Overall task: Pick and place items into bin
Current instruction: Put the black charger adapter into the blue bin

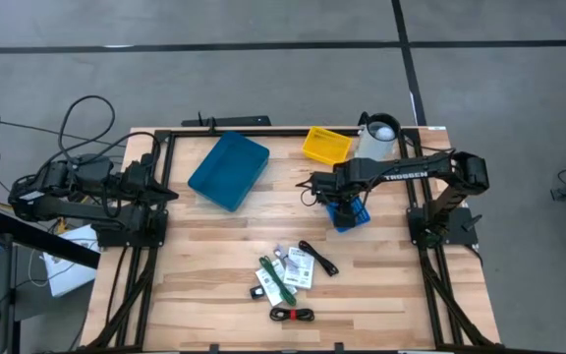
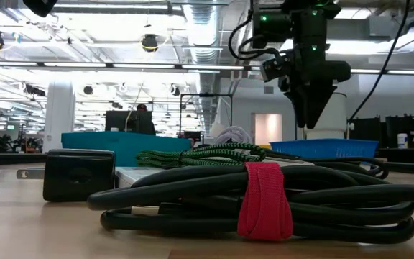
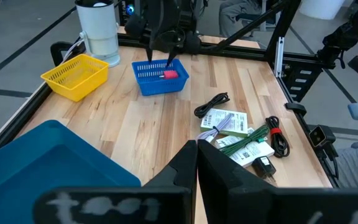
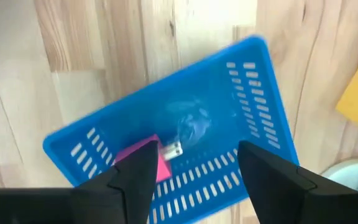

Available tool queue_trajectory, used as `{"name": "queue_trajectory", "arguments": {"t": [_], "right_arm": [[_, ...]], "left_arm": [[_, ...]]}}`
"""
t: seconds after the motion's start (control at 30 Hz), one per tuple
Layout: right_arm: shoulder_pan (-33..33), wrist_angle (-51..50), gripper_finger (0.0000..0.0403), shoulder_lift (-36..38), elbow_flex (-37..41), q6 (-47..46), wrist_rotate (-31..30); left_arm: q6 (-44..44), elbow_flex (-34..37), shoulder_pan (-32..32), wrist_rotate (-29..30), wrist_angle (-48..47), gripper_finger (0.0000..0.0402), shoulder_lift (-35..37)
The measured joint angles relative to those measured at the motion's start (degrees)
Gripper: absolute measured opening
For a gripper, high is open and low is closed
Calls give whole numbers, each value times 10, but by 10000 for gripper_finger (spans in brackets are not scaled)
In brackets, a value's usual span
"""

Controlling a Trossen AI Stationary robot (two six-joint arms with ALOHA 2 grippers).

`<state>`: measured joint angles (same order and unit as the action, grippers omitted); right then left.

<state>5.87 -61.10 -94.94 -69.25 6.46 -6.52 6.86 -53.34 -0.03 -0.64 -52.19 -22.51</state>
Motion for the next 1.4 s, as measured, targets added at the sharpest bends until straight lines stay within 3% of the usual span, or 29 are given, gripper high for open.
{"name": "queue_trajectory", "arguments": {"t": [0.37, 0.77, 0.9, 1.13, 1.4], "right_arm": [[-48, 84, 198, 0, -27, 11, 0], [-154, 263, 199, 0, -65, 10, 2], [-182, 301, 196, 0, -65, -33, 3], [-210, 327, 195, 0, -65, -108, 2], [-212, 323, 186, -7, -100, -130, 2]], "left_arm": [[0, 0, 0, 0, 0, 0, 0], [0, 0, 0, 0, 0, 0, 0], [0, 0, 0, 0, 0, 0, 0], [0, 0, 0, 0, 0, 0, 0], [0, 0, 0, 0, 0, 0, 0]]}}
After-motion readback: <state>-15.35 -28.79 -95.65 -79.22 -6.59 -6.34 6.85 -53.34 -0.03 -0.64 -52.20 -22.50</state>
